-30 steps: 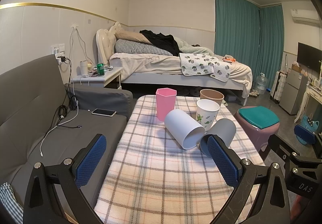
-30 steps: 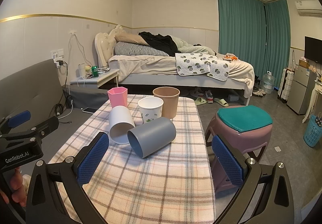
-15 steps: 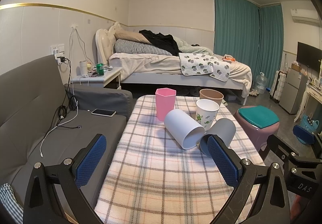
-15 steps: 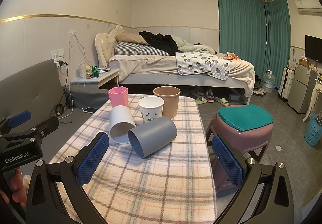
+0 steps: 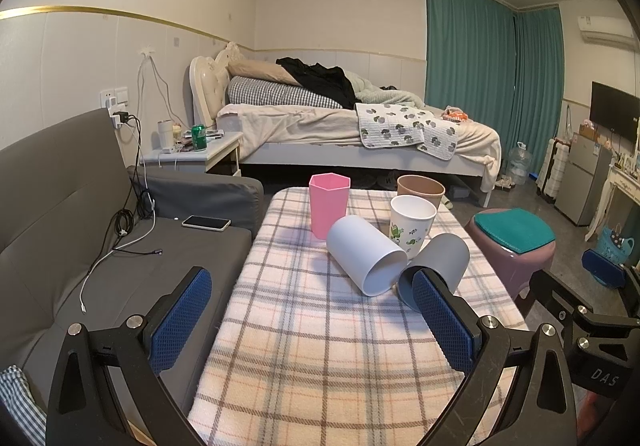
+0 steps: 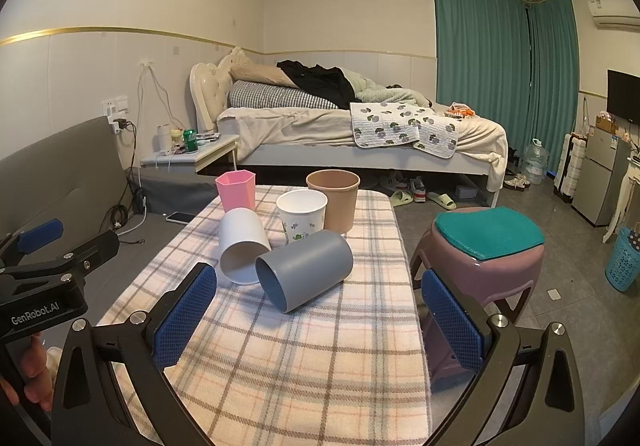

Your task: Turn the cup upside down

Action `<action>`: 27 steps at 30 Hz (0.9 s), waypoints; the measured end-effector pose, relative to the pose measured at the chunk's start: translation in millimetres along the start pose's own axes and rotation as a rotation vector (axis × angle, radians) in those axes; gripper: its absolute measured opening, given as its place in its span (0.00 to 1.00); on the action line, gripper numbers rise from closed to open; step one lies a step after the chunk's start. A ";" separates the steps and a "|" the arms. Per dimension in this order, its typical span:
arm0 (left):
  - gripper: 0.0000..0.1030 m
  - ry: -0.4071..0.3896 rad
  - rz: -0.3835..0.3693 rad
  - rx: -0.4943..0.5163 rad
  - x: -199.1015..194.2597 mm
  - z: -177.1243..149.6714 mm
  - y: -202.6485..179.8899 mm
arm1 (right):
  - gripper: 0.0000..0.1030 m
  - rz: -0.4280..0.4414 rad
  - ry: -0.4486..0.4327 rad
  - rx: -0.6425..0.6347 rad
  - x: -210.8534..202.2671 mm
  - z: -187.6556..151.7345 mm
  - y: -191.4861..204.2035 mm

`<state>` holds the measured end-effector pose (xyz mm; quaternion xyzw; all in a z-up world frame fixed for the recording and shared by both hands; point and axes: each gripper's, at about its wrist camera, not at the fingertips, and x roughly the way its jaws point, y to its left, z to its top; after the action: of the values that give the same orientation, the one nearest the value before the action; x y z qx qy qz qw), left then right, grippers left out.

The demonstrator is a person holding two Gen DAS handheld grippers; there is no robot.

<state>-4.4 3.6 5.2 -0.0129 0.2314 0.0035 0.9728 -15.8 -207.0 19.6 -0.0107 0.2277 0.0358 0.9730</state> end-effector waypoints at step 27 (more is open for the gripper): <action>1.00 0.194 0.046 -0.067 139.9 22.8 30.9 | 1.00 0.095 0.354 -0.135 214.7 47.2 16.5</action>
<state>130.4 35.3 -38.2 -0.0402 0.3247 0.0321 0.9444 195.8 -174.9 -33.5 -0.0713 0.3927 0.0945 0.9120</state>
